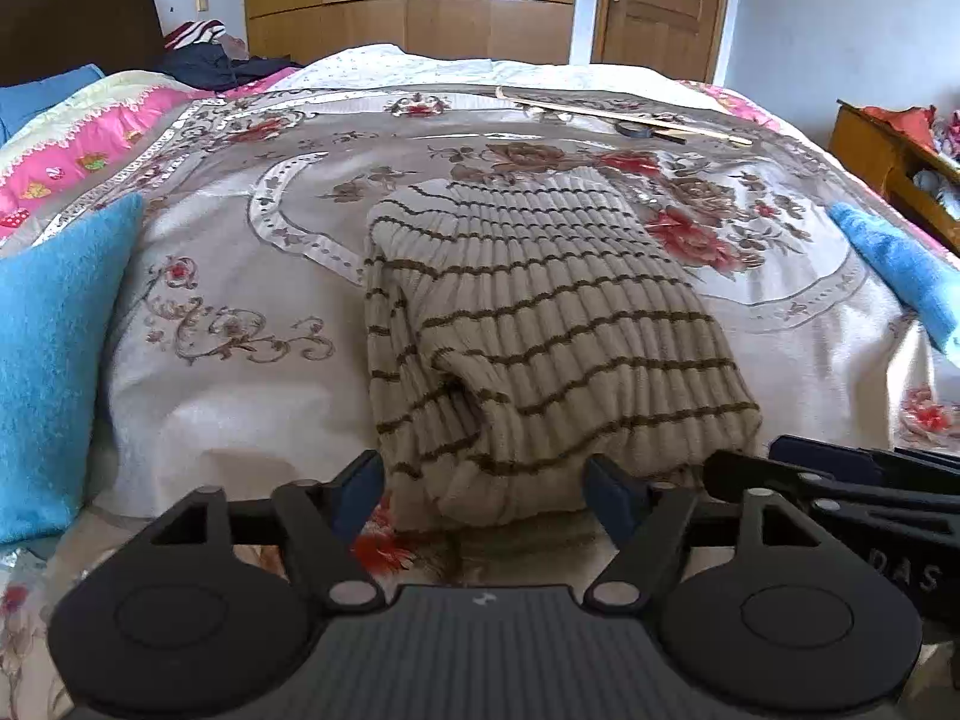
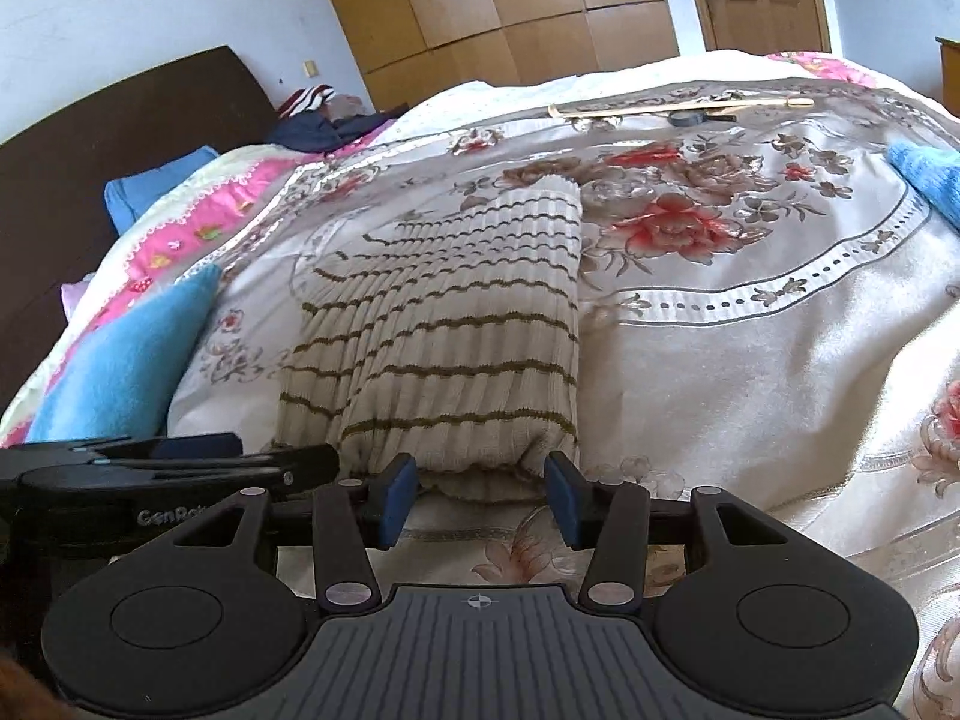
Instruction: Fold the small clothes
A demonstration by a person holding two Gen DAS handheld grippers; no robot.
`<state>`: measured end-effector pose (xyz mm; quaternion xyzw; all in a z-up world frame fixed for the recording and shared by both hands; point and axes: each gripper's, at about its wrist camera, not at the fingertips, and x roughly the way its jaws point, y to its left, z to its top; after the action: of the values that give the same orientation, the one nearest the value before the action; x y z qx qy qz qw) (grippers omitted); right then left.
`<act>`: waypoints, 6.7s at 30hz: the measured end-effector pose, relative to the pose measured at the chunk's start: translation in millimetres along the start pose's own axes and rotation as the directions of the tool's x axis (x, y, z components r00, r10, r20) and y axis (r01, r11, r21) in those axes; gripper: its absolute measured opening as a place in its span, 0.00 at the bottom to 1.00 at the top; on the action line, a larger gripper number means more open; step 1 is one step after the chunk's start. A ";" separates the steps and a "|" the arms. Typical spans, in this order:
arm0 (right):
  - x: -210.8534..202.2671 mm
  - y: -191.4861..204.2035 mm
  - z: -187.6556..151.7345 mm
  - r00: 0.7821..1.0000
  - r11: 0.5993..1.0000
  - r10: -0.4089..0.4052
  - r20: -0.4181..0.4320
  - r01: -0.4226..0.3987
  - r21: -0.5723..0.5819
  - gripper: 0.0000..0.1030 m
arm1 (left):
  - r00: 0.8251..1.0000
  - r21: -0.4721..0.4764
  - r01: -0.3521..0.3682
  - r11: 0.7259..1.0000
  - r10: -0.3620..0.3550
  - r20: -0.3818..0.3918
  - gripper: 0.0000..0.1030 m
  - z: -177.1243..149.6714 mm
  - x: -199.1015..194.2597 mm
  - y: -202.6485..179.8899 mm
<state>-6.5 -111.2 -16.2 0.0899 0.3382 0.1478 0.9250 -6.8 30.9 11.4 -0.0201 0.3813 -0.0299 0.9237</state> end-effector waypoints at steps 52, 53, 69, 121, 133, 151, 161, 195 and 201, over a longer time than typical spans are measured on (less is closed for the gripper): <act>11.6 -16.6 -4.7 0.998 0.998 -0.020 -0.054 0.023 0.054 0.51 | 0.997 -0.006 -0.038 0.999 0.037 -0.073 0.96 -0.3 10.4 -4.6; 12.1 -16.2 -4.9 0.998 0.998 -0.021 -0.054 0.024 0.051 0.51 | 0.996 -0.007 -0.039 0.999 0.038 -0.076 0.96 -0.3 11.2 -4.4; 18.9 -14.9 -6.3 0.998 0.999 -0.018 -0.062 0.020 0.033 0.56 | 0.984 -0.016 -0.055 0.998 0.051 -0.173 0.96 -1.1 29.9 -2.0; 9.2 -7.8 0.3 0.993 0.996 0.014 -0.116 -0.003 0.094 0.62 | 0.979 0.009 -0.120 0.993 0.120 -0.166 0.97 3.1 14.3 -3.3; 12.3 -8.5 1.0 0.995 0.994 0.008 -0.100 0.002 0.105 0.62 | 0.977 0.018 -0.126 0.992 0.127 -0.172 1.00 0.7 25.8 -4.4; 16.2 -2.8 -5.2 0.993 0.997 -0.065 -0.102 0.069 0.031 0.63 | 0.980 -0.024 -0.114 0.993 0.109 -0.167 1.00 2.1 26.2 4.8; 15.6 -2.7 -6.3 0.993 0.997 -0.069 -0.095 0.072 0.024 0.63 | 0.980 -0.023 -0.116 0.993 0.111 -0.165 1.00 1.4 26.6 5.1; 12.6 -0.8 -7.5 0.993 0.997 -0.071 -0.092 0.073 0.029 0.63 | 0.982 -0.017 -0.117 0.993 0.113 -0.151 1.00 1.0 23.2 3.9; 12.7 -0.8 -7.7 0.993 0.997 -0.070 -0.092 0.073 0.030 0.63 | 0.983 -0.017 -0.118 0.993 0.114 -0.147 1.00 1.2 23.0 4.8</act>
<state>-2.1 -107.2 -29.8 0.0862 0.3853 0.1130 0.9118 10.5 34.0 -4.2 -0.0076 0.4486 0.0274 0.8933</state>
